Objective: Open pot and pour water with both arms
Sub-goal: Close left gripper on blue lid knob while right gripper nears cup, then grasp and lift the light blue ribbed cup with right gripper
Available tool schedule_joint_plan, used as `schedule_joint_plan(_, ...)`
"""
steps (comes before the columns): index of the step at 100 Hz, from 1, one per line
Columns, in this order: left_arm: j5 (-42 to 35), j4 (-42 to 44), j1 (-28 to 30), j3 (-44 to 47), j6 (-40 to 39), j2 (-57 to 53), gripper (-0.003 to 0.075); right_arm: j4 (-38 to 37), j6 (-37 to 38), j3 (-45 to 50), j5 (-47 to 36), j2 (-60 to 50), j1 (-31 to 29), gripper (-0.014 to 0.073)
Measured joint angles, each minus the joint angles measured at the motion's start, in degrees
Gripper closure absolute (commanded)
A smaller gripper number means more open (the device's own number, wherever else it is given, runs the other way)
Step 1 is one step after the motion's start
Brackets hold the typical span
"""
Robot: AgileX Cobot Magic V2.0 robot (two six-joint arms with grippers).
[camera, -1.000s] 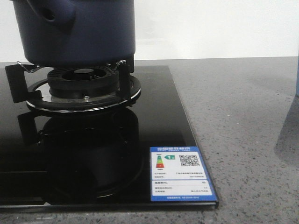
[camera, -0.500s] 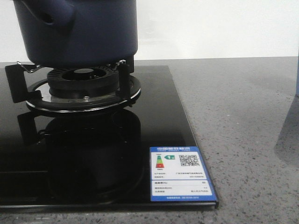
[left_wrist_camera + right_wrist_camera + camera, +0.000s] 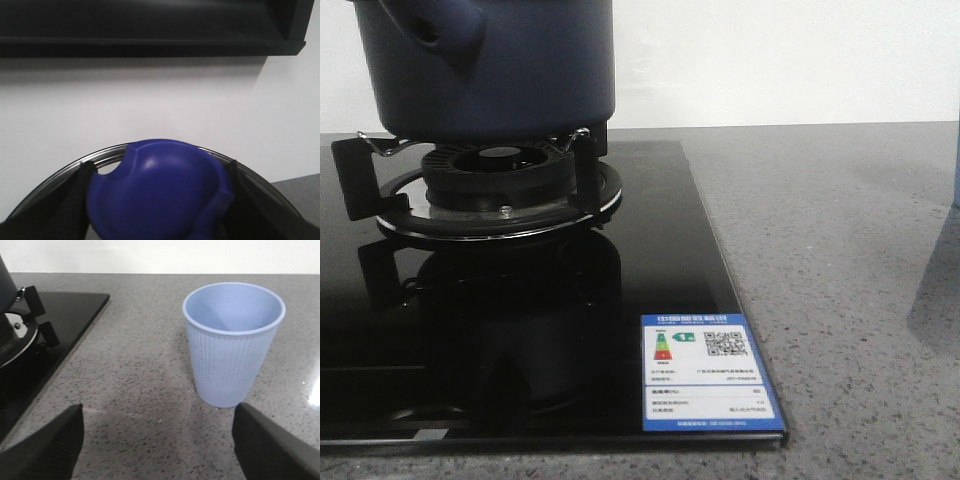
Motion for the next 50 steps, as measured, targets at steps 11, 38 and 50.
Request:
schedule_joint_plan(11, 2.18, 1.17, 2.84, 0.0, 0.0, -2.63, 0.0379, -2.38, 0.0, 2.91, -5.96, 0.67, -0.14, 0.0048)
schedule_joint_plan(38, 4.56, 1.66, 7.07, 0.0, 0.0, -5.1, 0.0379, -4.33, 0.0, 3.84, -14.04, 9.92, -0.71, 0.0048)
schedule_joint_plan(50, 5.14, 1.77, 7.28, 0.0, 0.0, -5.49, 0.0379, -4.54, 0.0, 3.84, -16.99, 14.5, -0.71, 0.0048)
